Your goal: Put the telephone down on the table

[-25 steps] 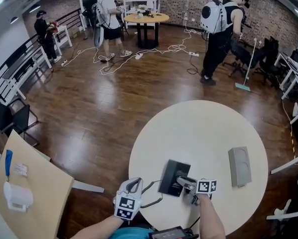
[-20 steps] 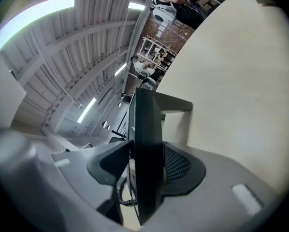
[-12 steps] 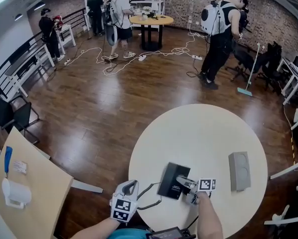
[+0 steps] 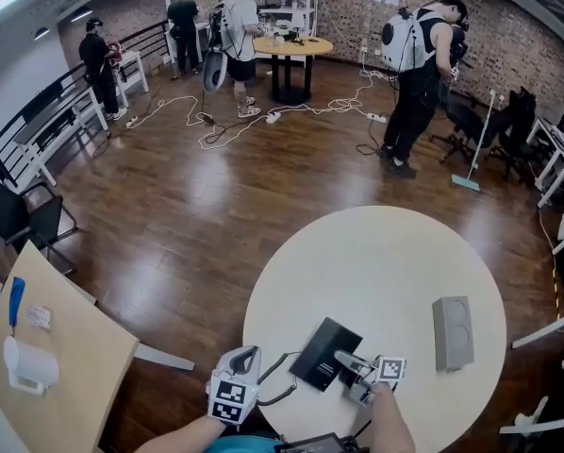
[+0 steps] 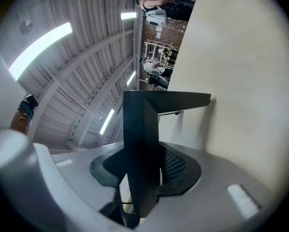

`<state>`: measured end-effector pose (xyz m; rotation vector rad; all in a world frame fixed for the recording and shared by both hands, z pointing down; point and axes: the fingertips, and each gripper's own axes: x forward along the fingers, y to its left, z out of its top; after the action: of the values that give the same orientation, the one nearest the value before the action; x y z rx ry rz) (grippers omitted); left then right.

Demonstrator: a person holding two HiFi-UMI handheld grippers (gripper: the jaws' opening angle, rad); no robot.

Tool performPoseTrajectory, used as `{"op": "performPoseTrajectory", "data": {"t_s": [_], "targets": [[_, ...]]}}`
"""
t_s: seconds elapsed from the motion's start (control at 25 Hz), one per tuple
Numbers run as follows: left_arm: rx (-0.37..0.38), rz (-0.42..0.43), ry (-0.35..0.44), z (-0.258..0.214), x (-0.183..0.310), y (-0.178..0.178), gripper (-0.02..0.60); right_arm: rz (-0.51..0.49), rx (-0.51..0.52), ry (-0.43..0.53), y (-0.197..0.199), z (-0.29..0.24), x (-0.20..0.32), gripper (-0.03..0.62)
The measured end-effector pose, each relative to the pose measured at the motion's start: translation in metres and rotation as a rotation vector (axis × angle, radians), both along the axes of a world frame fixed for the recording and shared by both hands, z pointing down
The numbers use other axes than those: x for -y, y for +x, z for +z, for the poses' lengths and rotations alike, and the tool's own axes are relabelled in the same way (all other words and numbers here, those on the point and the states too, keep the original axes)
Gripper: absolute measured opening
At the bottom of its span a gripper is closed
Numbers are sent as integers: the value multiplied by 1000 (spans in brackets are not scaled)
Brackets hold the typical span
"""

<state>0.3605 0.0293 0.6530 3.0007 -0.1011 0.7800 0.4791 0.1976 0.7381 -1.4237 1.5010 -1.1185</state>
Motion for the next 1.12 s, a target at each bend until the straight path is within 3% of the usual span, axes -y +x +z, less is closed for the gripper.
{"op": "performPoseTrajectory", "data": {"t_s": [0.32,0.56,0.88,1.12], "targets": [[-29,-27,-8,-8,5,-4,12,69,-22,127,-2,-38,2,149],[-83,-117,-26,-28,28,-20,12,73,-50,209,-6,-84,19,149],[-130,-231,17,-48,77,-78,12,-28,-98,247,-46,-125,74,149],[-184,-328,3,-62,116,-137,12,-99,-88,283,-94,-147,123,149]]}}
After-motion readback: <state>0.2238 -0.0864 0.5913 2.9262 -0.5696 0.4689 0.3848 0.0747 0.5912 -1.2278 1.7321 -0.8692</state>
